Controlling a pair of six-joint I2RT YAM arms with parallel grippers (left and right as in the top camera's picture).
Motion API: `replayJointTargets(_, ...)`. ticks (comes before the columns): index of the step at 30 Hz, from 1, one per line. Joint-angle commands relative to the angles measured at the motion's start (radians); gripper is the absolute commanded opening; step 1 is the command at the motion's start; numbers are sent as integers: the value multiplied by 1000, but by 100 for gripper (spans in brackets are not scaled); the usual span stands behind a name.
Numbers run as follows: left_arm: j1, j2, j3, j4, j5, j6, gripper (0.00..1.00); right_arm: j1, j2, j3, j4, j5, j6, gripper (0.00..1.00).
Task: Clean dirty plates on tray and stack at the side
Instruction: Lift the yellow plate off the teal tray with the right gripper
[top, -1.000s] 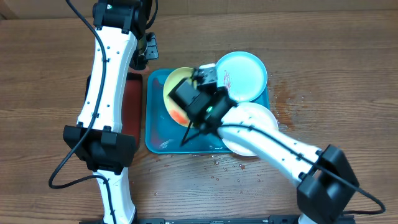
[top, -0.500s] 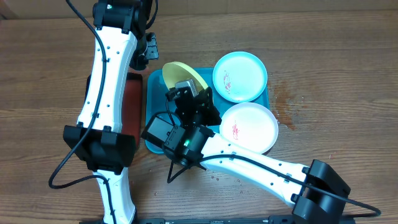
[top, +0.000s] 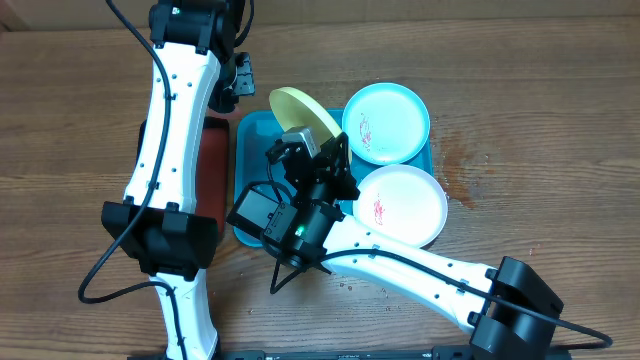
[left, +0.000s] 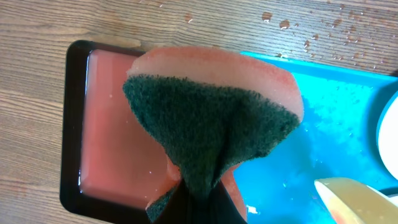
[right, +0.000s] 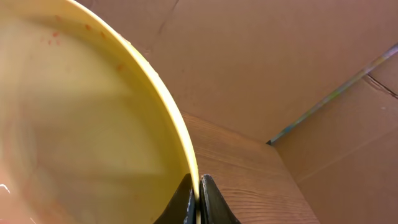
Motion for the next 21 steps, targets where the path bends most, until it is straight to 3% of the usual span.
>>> replayJointTargets(1, 0, -15, 20, -1, 8, -3, 4, 5, -8, 18, 2, 42, 5, 4)
replayJointTargets(12, 0, -15, 19, -3, 8, -3, 4, 5, -8, 18, 2, 9, 5, 4)
replayJointTargets(21, 0, -15, 20, -2, 8, -3, 4, -4, -8, 16, 3, -187, 16, 4)
